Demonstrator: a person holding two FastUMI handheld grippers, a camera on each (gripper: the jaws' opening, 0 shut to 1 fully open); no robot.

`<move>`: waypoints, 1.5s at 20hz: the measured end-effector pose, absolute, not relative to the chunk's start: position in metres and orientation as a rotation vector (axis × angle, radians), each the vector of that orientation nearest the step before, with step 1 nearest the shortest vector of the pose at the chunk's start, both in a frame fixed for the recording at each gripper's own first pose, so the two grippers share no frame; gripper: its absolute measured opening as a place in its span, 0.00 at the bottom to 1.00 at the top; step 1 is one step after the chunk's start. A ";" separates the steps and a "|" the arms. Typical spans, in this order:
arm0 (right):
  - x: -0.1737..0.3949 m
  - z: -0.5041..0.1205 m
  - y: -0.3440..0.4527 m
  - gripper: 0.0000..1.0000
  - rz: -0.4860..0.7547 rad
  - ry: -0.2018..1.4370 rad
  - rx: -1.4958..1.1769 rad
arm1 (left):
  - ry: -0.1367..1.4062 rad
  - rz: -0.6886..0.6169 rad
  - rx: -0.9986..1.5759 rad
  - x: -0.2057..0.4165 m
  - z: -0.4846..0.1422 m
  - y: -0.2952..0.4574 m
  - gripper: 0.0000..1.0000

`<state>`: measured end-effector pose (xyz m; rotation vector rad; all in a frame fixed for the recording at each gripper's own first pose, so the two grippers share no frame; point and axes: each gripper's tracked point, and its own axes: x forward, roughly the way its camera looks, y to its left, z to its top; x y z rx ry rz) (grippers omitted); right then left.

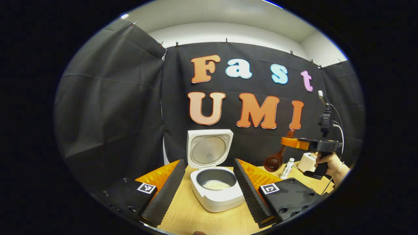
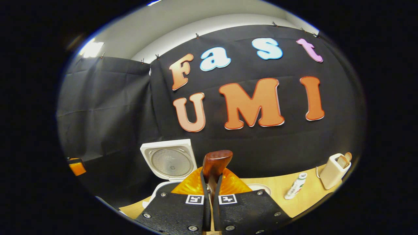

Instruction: Close the left gripper, press the button to open the rice cooker; take a wooden spoon from the chopstick holder with the right hand, scoop a spoonful of rice and pour it into the rice cooker, then put the wooden spoon back into the chopstick holder.

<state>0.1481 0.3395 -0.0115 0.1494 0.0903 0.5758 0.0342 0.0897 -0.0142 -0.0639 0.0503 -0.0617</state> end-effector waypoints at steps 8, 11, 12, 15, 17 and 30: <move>0.129 -0.050 0.200 0.02 0.358 0.141 0.150 | 0.038 -0.060 -0.051 0.045 -0.004 0.085 1.00; 0.113 -0.081 0.154 0.02 0.294 0.195 0.157 | 0.030 -0.055 -0.035 0.048 0.000 0.080 1.00; 0.107 -0.092 0.142 0.02 0.279 0.214 0.160 | 0.028 -0.055 -0.034 0.050 0.001 0.077 1.00; 0.095 -0.127 0.110 0.02 0.235 0.275 0.165 | 0.026 -0.053 -0.039 0.055 0.003 0.070 1.00; 0.089 -0.143 0.094 0.02 0.212 0.301 0.183 | 0.030 -0.046 -0.028 0.058 0.000 0.066 1.00; 0.089 -0.263 0.080 0.02 0.193 0.526 0.306 | 0.025 0.039 0.039 0.076 0.011 0.033 1.00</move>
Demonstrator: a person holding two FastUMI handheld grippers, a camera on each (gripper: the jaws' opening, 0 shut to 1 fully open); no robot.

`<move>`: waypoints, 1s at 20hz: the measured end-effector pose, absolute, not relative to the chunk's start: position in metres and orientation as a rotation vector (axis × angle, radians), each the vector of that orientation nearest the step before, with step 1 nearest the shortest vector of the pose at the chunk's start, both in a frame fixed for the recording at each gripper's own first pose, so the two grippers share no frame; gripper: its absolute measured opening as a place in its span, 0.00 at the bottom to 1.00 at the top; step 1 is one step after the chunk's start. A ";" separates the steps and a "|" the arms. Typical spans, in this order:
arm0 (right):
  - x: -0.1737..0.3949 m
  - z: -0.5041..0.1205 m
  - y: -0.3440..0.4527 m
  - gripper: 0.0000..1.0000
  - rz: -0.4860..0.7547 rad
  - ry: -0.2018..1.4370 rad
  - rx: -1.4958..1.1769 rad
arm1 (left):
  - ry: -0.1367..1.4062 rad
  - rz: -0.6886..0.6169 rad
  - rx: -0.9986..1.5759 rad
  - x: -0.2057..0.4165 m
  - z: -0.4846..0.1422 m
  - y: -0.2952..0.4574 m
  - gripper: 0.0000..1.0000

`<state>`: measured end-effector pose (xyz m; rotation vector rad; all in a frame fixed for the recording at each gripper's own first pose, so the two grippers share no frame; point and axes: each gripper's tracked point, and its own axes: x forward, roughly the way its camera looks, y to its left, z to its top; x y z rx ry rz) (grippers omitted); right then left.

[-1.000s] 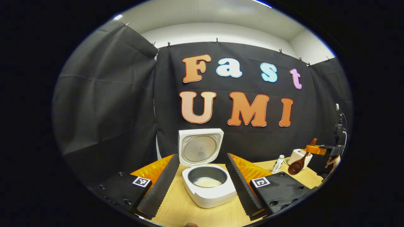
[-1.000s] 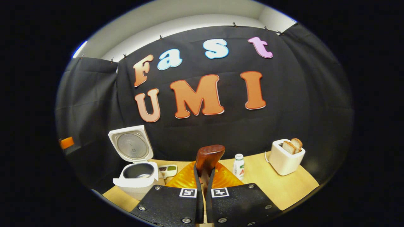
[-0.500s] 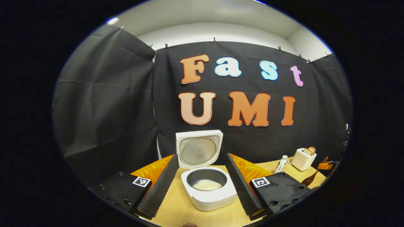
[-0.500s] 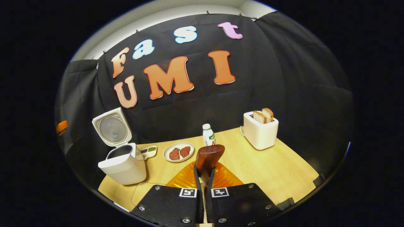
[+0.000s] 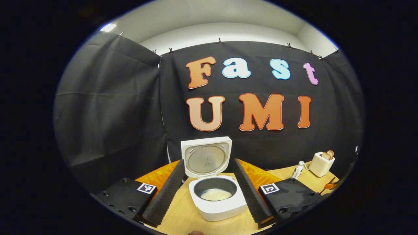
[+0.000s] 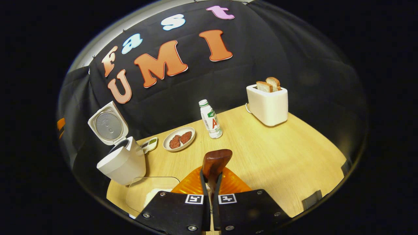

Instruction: Close the left gripper, press the button to open the rice cooker; take a wooden spoon from the chopstick holder with the right hand, scoop a spoonful of rice and pour it into the rice cooker, then put the wooden spoon back into the chopstick holder.

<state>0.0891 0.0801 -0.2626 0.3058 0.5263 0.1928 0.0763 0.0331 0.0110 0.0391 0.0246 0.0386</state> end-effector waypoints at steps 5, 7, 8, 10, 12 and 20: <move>0.088 -0.264 0.064 0.12 0.182 0.525 0.294 | 0.020 0.042 0.035 0.083 0.019 0.015 1.00; 0.087 -0.272 0.047 0.22 0.139 0.543 0.237 | 0.007 0.042 0.026 0.085 0.028 0.007 1.00; 0.085 -0.277 0.041 0.27 0.124 0.557 0.214 | 0.002 0.042 0.026 0.086 0.031 0.003 1.00; 0.081 -0.273 0.034 0.60 0.101 0.557 0.221 | 0.009 0.045 0.033 0.090 0.032 -0.003 0.98; 0.082 -0.266 0.024 0.92 0.065 0.542 0.202 | 0.023 0.038 0.030 0.098 0.030 -0.011 0.98; 0.086 -0.196 -0.017 0.95 -0.079 0.408 0.096 | 0.018 0.013 0.028 0.180 0.046 -0.013 1.00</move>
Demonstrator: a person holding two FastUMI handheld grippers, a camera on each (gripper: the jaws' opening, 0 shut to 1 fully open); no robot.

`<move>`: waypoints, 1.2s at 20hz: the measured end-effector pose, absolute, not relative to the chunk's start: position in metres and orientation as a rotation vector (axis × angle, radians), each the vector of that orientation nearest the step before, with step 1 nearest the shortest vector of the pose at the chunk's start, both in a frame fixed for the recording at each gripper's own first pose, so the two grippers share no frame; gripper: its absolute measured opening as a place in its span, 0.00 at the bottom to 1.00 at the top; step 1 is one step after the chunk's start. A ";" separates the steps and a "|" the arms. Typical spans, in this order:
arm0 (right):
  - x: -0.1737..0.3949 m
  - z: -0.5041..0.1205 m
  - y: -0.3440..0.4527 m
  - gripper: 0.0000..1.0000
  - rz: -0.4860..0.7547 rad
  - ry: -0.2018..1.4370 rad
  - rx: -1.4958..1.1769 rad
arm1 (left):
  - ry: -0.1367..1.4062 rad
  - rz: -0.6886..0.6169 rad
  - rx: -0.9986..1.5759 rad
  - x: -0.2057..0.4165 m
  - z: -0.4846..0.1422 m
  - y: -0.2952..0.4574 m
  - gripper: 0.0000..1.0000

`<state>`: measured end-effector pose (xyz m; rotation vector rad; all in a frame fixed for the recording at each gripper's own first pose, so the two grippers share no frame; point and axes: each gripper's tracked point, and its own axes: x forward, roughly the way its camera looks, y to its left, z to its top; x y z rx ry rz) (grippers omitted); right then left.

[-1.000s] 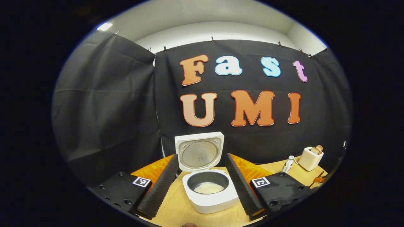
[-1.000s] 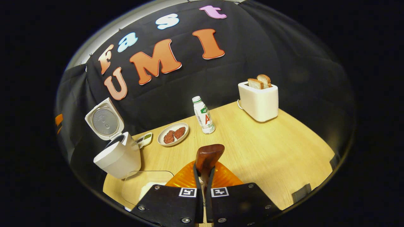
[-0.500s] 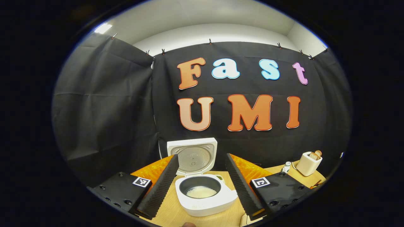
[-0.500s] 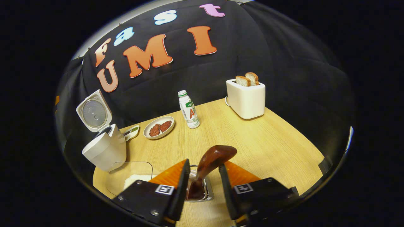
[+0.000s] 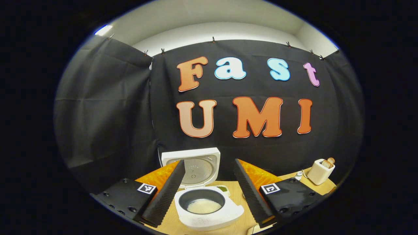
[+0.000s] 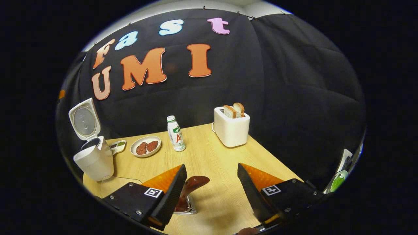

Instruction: Close the left gripper, press the button to open the rice cooker; take a wooden spoon from the chopstick holder with the right hand, scoop a spoonful of rice and pour it into the rice cooker, then put the wooden spoon back into the chopstick holder.

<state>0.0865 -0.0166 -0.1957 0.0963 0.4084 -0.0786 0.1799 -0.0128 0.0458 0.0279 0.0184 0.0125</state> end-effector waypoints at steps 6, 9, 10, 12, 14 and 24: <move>0.089 -0.169 -0.024 0.95 -0.204 0.372 0.123 | 0.054 -0.001 -0.025 0.286 0.050 0.005 1.00; 0.086 -0.166 -0.020 0.95 -0.254 0.367 0.133 | 0.092 -0.004 -0.045 0.333 0.046 0.015 1.00; 0.085 -0.165 -0.018 0.95 -0.269 0.370 0.137 | 0.103 -0.014 -0.070 0.348 0.046 0.017 1.00; 0.081 -0.165 -0.014 0.95 -0.296 0.372 0.132 | 0.109 -0.002 -0.093 0.376 0.048 0.028 1.00; 0.079 -0.163 -0.013 0.95 -0.325 0.372 0.117 | 0.115 0.018 -0.065 0.402 0.047 0.040 1.00; 0.074 -0.146 -0.004 0.95 -0.370 0.361 0.147 | 0.311 0.033 -0.062 0.471 -0.028 0.059 1.00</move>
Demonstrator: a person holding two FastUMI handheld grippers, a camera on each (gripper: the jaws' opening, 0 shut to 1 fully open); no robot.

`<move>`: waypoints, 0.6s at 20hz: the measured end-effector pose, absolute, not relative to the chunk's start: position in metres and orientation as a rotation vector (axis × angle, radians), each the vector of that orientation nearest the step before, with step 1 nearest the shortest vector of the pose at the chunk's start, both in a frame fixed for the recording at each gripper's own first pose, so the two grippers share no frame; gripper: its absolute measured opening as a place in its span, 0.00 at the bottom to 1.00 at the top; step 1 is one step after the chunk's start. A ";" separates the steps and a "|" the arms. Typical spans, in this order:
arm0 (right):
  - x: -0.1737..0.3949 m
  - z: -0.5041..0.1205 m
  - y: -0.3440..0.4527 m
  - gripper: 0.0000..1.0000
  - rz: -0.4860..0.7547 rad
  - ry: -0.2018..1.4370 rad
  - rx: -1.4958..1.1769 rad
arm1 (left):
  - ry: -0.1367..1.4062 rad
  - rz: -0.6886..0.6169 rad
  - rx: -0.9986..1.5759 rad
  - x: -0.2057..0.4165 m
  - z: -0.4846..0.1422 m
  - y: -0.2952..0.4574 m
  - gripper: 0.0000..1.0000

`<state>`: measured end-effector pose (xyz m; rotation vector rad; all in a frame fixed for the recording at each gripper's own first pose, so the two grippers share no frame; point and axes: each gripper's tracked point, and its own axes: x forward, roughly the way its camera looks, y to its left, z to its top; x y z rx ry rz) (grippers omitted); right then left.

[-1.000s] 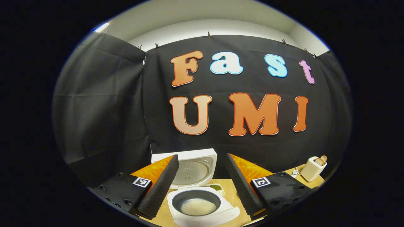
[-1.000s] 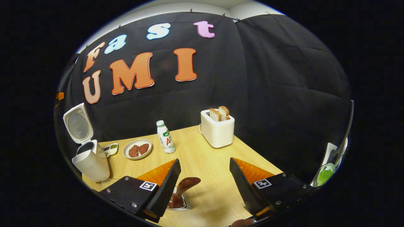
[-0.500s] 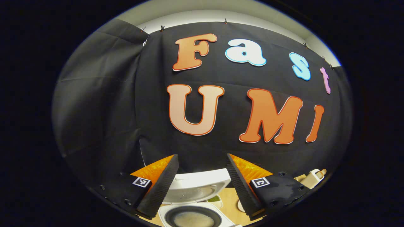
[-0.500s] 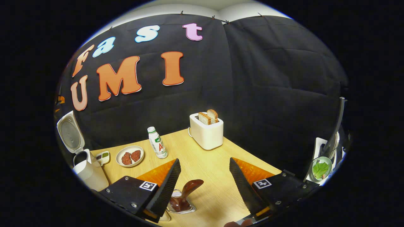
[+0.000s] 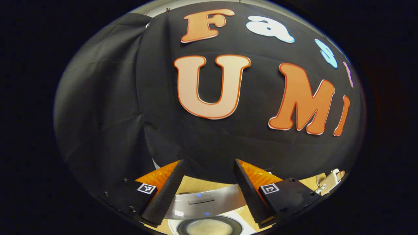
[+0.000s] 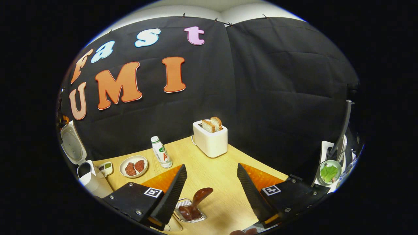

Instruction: Close the left gripper, press the button to open the rice cooker; take a wooden spoon from the chopstick holder with the right hand, scoop a spoonful of rice and pour it into the rice cooker, then put the wooden spoon back into the chopstick holder.

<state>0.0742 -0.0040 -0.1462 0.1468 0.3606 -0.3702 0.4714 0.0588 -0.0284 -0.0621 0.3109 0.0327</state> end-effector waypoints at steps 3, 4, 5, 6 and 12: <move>0.074 -0.147 -0.004 0.95 -0.363 0.370 0.168 | 0.339 0.046 -0.074 0.463 -0.033 0.058 0.99; 0.073 -0.147 -0.004 0.95 -0.358 0.372 0.176 | 0.346 0.046 -0.076 0.461 -0.032 0.057 0.99; 0.073 -0.146 -0.004 0.95 -0.351 0.369 0.181 | 0.356 0.043 -0.077 0.458 -0.034 0.057 1.00; 0.073 -0.145 -0.005 0.95 -0.344 0.368 0.181 | 0.358 0.042 -0.078 0.454 -0.034 0.057 0.99; 0.067 -0.132 -0.015 0.95 -0.289 0.349 0.145 | 0.403 0.036 -0.097 0.401 -0.050 0.036 0.99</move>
